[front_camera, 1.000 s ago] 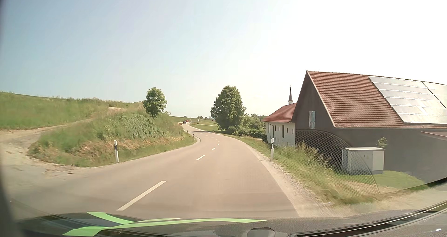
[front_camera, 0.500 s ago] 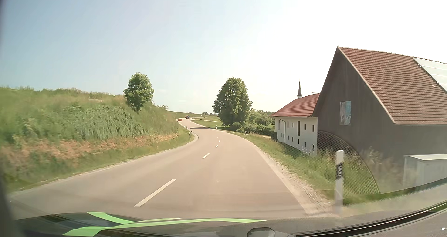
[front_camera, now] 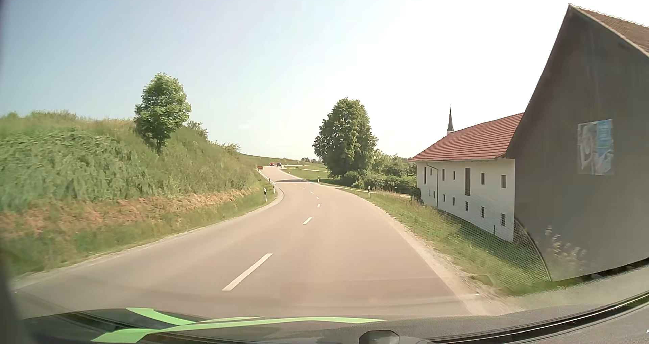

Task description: Follow the waypoints while adhering to traffic rules and regulations

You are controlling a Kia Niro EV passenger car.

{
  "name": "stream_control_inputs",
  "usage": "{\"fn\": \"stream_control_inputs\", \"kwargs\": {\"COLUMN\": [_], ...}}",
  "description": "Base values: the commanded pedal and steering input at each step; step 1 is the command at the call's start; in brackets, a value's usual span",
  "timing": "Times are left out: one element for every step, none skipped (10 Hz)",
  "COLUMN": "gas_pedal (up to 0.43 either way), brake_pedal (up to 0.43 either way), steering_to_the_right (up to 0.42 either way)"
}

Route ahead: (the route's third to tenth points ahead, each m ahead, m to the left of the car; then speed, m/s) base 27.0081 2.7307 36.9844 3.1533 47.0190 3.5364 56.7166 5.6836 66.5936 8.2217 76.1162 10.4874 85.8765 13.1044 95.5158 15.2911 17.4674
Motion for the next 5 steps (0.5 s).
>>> {"fn": "stream_control_inputs", "kwargs": {"gas_pedal": [0.079, 0.087, 0.098, 0.11, 0.11], "brake_pedal": [0.0, 0.0, 0.0, 0.0, 0.0], "steering_to_the_right": [-0.01, -0.01, -0.012, -0.015, -0.016]}}
